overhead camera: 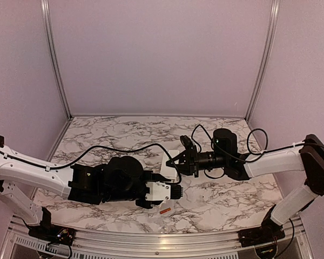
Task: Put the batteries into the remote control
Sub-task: Press the battery in the battery compartment.
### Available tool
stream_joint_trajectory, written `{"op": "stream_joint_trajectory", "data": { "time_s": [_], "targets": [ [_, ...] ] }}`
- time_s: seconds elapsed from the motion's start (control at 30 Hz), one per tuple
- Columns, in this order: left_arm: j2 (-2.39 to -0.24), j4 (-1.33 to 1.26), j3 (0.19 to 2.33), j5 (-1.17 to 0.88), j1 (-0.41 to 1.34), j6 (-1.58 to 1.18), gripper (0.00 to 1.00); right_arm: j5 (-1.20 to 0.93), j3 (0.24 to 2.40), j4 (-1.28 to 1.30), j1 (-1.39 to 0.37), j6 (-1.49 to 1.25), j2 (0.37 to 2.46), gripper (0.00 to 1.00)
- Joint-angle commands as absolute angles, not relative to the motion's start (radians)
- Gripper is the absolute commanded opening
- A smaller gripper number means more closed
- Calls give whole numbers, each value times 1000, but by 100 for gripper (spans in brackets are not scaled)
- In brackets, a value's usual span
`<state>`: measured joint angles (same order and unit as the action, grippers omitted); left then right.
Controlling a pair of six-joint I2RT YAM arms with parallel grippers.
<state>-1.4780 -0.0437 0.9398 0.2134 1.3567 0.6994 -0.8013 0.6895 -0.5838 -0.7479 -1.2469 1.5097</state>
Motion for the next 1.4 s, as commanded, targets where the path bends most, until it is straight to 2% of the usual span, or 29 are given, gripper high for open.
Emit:
{"op": "stream_joint_trajectory", "data": {
  "time_s": [0.0,0.67,0.8,1.03,1.13,1.37],
  "targets": [
    [-1509,-8,975,222,1362,712,40,-807,712,-643,-758,-1282,1518,0],
    [-1523,73,988,204,1364,715,15,-827,685,-750,-758,-1358,1515,0],
    [-1528,80,993,218,1363,706,24,-827,692,-743,-757,-1352,1509,0],
    [-1468,42,1030,237,1351,616,53,-817,674,-686,-732,-1261,1511,0],
    [-1422,29,1044,212,1350,556,62,-806,654,-645,-699,-1196,1510,0],
    [-1336,31,1021,153,1343,381,67,-797,609,-606,-620,-1062,1489,0]
  ]
}}
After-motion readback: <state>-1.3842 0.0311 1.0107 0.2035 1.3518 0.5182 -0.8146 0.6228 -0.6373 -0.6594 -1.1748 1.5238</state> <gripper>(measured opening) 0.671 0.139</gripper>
